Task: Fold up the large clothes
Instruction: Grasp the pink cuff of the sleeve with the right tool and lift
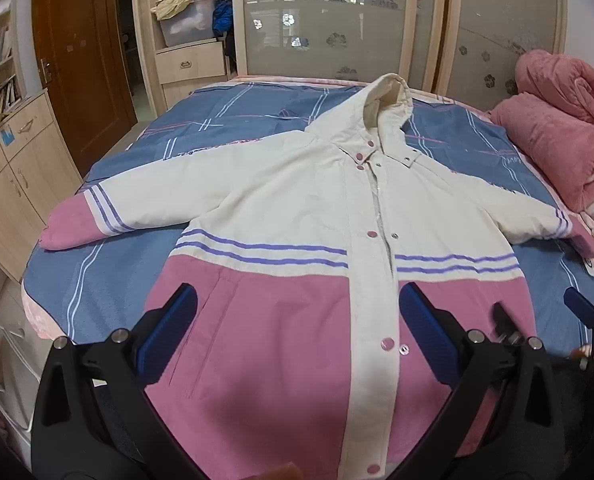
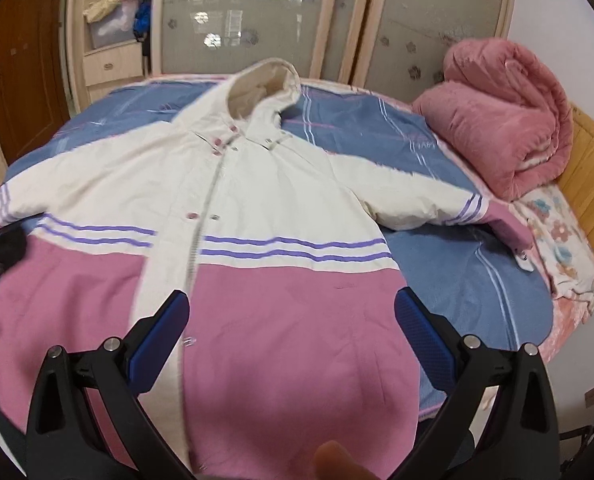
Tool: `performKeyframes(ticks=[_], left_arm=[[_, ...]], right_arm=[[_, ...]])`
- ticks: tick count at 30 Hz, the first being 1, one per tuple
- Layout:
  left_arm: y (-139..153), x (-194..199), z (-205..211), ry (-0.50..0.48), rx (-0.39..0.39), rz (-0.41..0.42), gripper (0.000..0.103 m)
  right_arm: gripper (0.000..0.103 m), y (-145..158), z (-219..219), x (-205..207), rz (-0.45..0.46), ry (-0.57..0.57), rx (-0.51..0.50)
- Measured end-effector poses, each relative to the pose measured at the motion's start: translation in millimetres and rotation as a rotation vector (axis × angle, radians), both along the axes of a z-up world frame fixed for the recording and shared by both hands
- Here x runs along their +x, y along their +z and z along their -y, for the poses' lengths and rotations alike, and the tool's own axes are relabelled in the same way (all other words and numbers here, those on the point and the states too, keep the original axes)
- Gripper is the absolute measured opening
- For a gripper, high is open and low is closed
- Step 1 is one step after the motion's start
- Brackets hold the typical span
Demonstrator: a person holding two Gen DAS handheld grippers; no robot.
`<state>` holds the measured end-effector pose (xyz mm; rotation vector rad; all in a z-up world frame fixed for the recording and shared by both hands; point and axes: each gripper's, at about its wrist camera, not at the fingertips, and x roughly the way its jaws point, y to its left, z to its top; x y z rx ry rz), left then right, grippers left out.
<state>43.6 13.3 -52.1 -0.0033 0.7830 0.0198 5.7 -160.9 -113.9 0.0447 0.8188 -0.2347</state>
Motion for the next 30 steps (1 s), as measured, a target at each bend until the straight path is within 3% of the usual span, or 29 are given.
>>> performKeyframes(ticks=[4,8,9,12,15,16,18,20,23,25,26,27,28,30], left_arm=[[-16,22,5,-0.01,0.014,-0.024,0.101],[-31,40,16,-0.026,0.009,-0.041,0.101],[-35,45,21,-0.037,0.0,-0.053,0.101],[-46,58,36,-0.073,-0.021,-0.08,0.101],[-62,76,62,-0.094,0.034,-0.113,0.101],[-68,82,70,-0.097,0.056,-0.124,0.101],[-79,94,85,-0.098,0.069,-0.143,0.101],[-91,105,101,-0.118,0.049,-0.172,0.101],[-111,116,130,-0.166,0.065,-0.218,0.101],[-127,119,148,-0.193,0.111,-0.252,0.101],[-132,119,154,-0.203,0.126,-0.266,0.101],[-136,119,156,-0.204,0.132,-0.269,0.101],[-138,118,157,-0.199,0.136,-0.268,0.101],[-140,118,157,-0.186,0.121,-0.271,0.101]], right_arm=[[0.102,-9,84,25,0.043,-0.192,0.163],[0.102,-16,206,58,0.125,-0.362,0.502],[0.102,-18,230,65,0.141,-0.413,0.535],[0.1,-38,303,84,0.175,-0.634,0.554],[0.082,-84,345,87,0.151,-0.716,0.592],[0.082,-103,355,86,0.131,-0.757,0.582],[0.075,-134,380,92,0.055,-0.771,0.706],[0.074,-135,401,85,0.122,-0.788,0.752],[0.074,-117,422,70,0.212,-0.866,0.607],[0.074,-128,435,70,0.22,-0.834,0.702],[0.054,-137,442,71,0.215,-0.803,0.775],[0.024,-145,447,74,0.213,-0.771,0.851],[0.021,-147,445,76,0.206,-0.764,0.872],[0.012,-128,432,79,0.242,-0.726,0.812]])
